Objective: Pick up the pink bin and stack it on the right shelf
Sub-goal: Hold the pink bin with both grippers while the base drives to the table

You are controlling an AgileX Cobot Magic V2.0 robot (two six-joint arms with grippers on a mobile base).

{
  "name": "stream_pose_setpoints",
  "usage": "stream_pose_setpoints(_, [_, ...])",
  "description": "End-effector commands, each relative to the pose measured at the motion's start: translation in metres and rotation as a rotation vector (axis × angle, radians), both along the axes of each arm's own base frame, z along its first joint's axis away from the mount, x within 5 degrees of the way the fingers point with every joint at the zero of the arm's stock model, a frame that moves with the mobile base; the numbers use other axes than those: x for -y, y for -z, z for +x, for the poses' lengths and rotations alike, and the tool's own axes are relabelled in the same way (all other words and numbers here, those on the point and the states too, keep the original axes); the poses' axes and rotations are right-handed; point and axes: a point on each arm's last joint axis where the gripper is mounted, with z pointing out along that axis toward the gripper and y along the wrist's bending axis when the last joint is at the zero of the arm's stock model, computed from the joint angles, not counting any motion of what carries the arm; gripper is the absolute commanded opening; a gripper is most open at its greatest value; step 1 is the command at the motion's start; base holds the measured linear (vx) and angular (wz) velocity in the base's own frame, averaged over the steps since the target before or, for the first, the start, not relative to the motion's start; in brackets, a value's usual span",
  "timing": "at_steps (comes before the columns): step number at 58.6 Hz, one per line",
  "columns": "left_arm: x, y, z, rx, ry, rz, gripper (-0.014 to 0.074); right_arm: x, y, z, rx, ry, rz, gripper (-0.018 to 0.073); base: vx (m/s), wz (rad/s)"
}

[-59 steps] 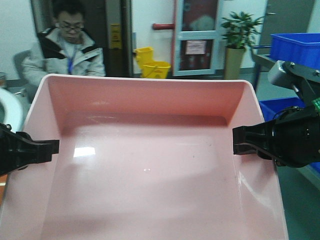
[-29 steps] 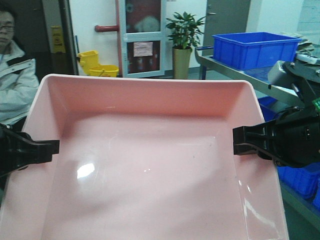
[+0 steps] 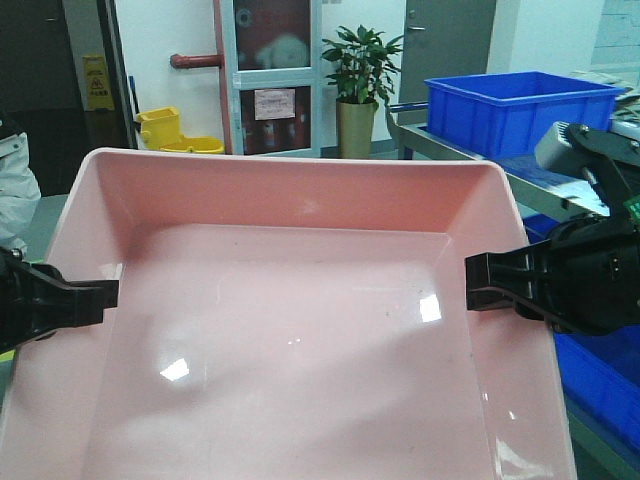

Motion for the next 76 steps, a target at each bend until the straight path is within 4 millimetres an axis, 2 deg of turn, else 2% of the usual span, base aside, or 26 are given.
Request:
stream_pose_setpoints(1, [-0.0129, -0.0221, -0.002, 0.168, -0.051, 0.066, -0.0001, 0.0211, -0.0232, -0.0008, 0.179, 0.077, -0.113, -0.0008, 0.49, 0.11])
stream_pose_setpoints(22, [-0.0129, -0.0221, -0.002, 0.169, -0.051, 0.066, -0.0001, 0.0211, -0.0233, -0.0007, 0.18, 0.077, -0.113, -0.0008, 0.51, 0.08])
stream_pose_setpoints(38, [-0.0129, -0.0221, -0.002, 0.169, -0.051, 0.066, -0.0001, 0.0211, -0.0233, -0.0007, 0.18, 0.077, -0.113, -0.0008, 0.5, -0.21])
stream_pose_setpoints(54, [-0.0129, -0.0221, -0.002, 0.169, -0.051, 0.066, -0.0001, 0.0211, -0.0233, -0.0007, 0.18, 0.077, -0.113, -0.0008, 0.49, -0.56])
stream_pose_setpoints(76, [-0.0129, -0.0221, -0.002, 0.169, -0.051, 0.066, -0.0001, 0.0211, -0.0233, -0.0007, 0.18, 0.077, -0.113, -0.0008, 0.45, -0.84])
